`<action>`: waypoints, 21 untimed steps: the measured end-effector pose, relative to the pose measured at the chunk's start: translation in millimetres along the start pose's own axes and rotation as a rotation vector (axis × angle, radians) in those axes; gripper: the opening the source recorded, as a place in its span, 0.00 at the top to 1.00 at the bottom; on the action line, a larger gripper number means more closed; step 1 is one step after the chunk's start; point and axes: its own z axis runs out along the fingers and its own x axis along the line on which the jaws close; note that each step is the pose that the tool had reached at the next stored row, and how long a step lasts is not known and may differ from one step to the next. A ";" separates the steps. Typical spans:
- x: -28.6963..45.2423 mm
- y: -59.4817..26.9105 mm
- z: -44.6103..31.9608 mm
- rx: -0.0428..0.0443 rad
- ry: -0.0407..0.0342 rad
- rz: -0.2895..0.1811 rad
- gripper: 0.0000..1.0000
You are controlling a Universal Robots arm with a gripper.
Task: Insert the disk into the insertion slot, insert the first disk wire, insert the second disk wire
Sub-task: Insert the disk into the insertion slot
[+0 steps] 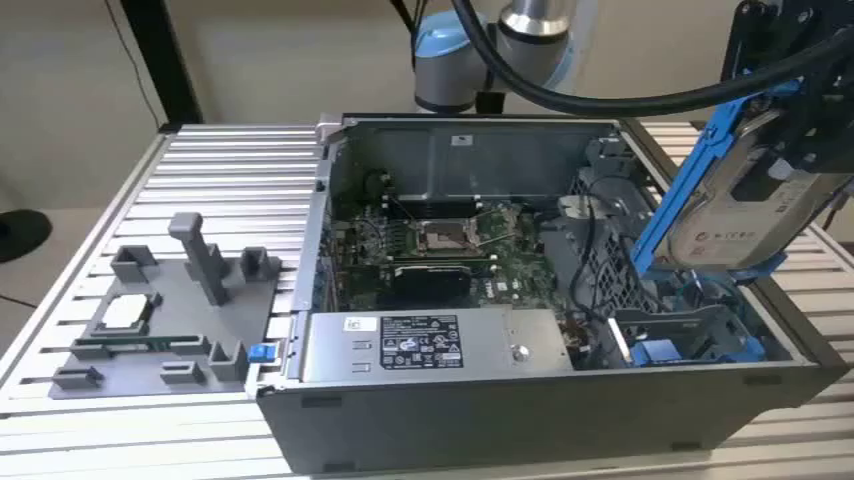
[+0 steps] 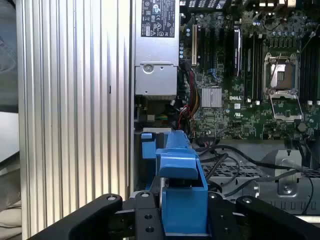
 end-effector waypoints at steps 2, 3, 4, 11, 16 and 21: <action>0.1 0.0 0.0 0.0000 -0.0001 0.000 1.00; 0.1 0.0 0.0 0.0000 -0.0001 0.000 1.00; 0.2 0.0 0.0 0.0000 -0.0001 0.000 1.00; 0.3 0.0 0.0 0.0000 -0.0001 0.000 1.00; 4.2 0.0 0.1 0.0000 -0.0001 0.000 1.00; 10.5 0.1 3.5 0.0000 -0.0004 0.000 1.00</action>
